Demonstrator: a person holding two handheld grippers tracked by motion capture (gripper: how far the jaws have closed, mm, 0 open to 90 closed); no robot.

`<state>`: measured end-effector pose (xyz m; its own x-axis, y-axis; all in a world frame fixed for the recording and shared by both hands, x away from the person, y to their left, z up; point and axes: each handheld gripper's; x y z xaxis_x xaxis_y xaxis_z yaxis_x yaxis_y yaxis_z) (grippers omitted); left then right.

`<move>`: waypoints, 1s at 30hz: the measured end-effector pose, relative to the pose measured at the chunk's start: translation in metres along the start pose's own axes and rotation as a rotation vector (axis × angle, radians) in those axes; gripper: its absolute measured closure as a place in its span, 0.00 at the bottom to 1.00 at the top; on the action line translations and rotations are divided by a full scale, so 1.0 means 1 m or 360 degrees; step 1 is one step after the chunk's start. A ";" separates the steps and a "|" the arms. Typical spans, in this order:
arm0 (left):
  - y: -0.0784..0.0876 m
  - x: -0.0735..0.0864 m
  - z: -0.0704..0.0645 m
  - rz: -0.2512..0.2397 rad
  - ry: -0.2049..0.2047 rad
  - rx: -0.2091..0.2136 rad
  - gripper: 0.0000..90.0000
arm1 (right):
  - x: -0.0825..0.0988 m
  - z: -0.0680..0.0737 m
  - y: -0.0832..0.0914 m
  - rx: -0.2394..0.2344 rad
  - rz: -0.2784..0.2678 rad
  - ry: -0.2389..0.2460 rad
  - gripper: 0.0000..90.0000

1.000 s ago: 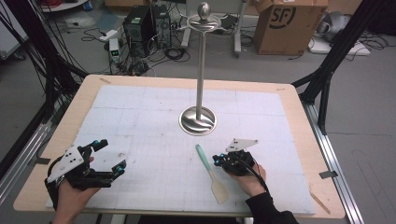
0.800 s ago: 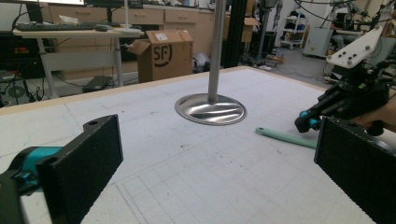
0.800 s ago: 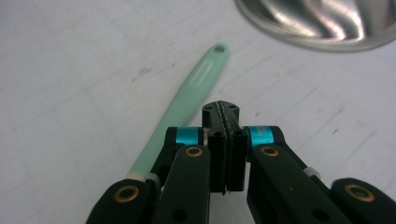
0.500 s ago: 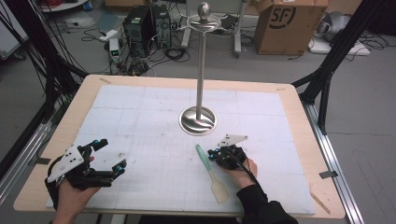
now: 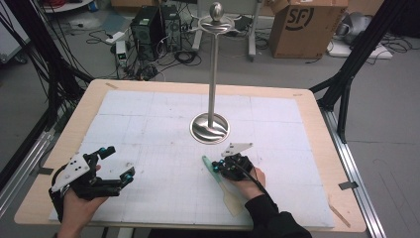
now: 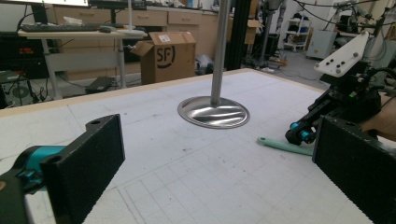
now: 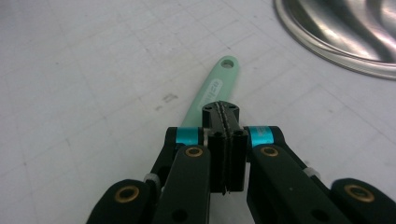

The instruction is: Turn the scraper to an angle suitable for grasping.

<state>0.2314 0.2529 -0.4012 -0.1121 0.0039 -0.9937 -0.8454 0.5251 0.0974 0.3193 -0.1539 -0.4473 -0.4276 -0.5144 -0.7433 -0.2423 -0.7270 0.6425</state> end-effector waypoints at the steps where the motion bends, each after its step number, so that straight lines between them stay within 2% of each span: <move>1: 0.000 0.000 0.000 -0.0001 0.0000 -0.0001 0.03 | -0.002 0.002 -0.002 -0.0009 0.0010 0.0014 1.00; 12: 0.007 -0.001 0.005 -0.0004 0.0010 -0.0033 0.03 | -0.020 0.034 -0.024 -0.0220 0.0142 0.0166 1.00; 15: 0.008 -0.001 0.006 -0.0002 0.0018 -0.0040 0.03 | -0.021 0.042 -0.027 -0.0279 0.0178 0.0208 1.00; 21: 0.008 -0.001 0.005 -0.0001 0.0014 -0.0039 0.03 | -0.021 0.050 -0.028 -0.0347 0.0207 0.0250 1.00; 23: 0.007 0.000 0.004 0.0007 0.0011 -0.0036 0.03 | -0.019 0.056 -0.028 -0.0400 0.0215 0.0275 1.00; 26: 0.006 0.001 0.004 0.0016 0.0006 -0.0032 0.03 | -0.018 0.059 -0.028 -0.0400 0.0220 0.0292 1.00; 27: 0.006 0.001 0.003 0.0019 0.0004 -0.0031 0.03 | -0.019 0.061 -0.027 -0.0383 0.0228 0.0320 1.00; 30: 0.006 0.000 0.004 0.0014 -0.0002 -0.0028 0.03 | -0.019 0.062 -0.020 -0.0374 0.0156 0.0332 1.00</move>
<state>0.2285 0.2590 -0.4004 -0.1193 0.0094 -0.9928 -0.8534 0.5100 0.1074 0.2787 -0.1011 -0.4343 -0.2455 -0.6515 -0.7179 0.0093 -0.7421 0.6702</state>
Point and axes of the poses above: each handheld gripper's, and its own axes: y roughly backward along the jaws, x roughly out of its underside, z roughly to its left, and after that the axes turned 10 degrees about -x, right-handed
